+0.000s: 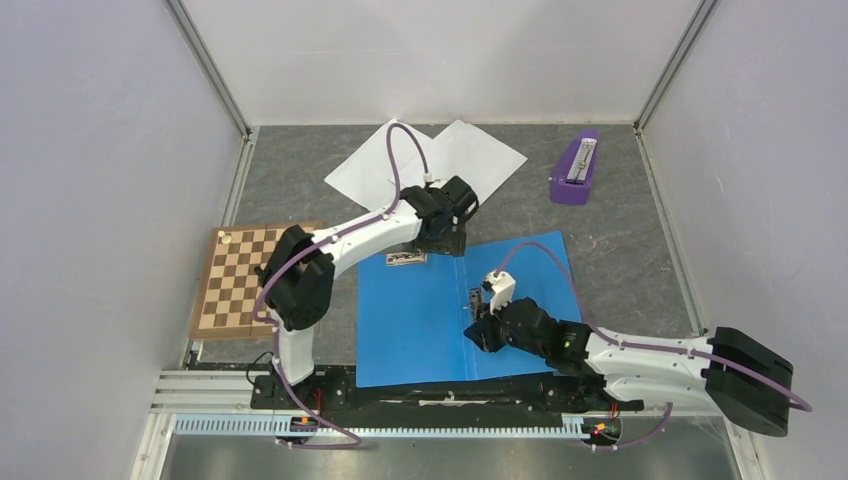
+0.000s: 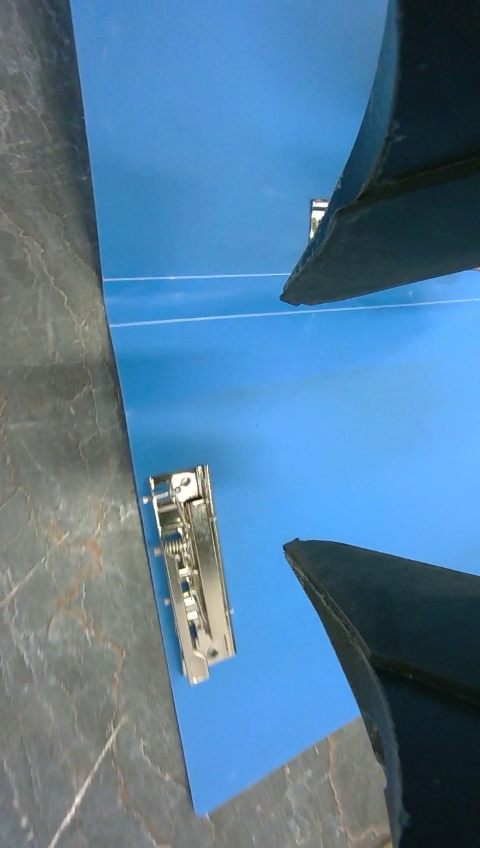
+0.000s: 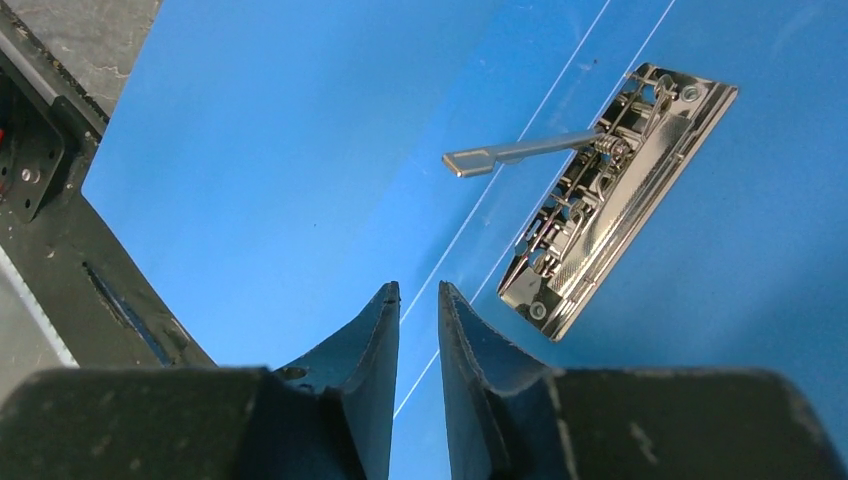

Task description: Put the files into the folder

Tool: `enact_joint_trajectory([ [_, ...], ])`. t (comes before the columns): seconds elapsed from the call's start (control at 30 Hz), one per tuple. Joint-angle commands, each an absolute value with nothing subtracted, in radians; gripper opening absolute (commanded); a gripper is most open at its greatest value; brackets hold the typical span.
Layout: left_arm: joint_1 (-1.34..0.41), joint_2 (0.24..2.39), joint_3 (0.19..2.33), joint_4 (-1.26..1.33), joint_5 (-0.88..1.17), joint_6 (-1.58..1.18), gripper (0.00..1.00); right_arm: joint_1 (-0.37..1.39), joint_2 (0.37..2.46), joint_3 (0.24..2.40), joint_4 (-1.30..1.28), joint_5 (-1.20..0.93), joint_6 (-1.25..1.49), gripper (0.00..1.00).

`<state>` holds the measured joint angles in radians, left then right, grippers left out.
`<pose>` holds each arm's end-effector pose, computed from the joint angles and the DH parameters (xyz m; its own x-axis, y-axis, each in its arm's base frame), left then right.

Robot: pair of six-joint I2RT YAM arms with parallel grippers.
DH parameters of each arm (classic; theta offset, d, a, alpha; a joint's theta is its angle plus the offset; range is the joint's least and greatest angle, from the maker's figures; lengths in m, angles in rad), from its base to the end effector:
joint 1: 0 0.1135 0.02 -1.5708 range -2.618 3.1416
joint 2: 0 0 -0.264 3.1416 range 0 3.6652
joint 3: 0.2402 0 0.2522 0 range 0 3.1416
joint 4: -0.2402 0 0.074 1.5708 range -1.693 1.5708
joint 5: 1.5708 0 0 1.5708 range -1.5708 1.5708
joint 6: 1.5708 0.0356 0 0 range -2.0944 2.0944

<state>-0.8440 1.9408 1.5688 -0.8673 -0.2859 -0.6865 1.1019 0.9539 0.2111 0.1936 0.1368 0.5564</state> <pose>0.2737 -0.2928 0.2242 -0.9018 0.0990 -0.4208 0.1092 0.9940 0.0000 0.0863 0.1597 0.1503 -0.6393 -0.1042 -0.7619 -0.5812 0.7142 0.3900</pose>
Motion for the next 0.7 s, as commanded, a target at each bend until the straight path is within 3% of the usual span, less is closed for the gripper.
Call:
enact_joint_trajectory([
  [0.0,-0.816,1.825,1.538,-0.861,-0.316,-0.716,0.93,1.09,1.016,0.292,0.268,0.176,0.561,0.24],
  [0.67,-0.761,1.673,1.422,-0.853,-0.33,-0.689,0.93,0.893,1.273,0.474,0.255,0.14,0.452,0.23],
])
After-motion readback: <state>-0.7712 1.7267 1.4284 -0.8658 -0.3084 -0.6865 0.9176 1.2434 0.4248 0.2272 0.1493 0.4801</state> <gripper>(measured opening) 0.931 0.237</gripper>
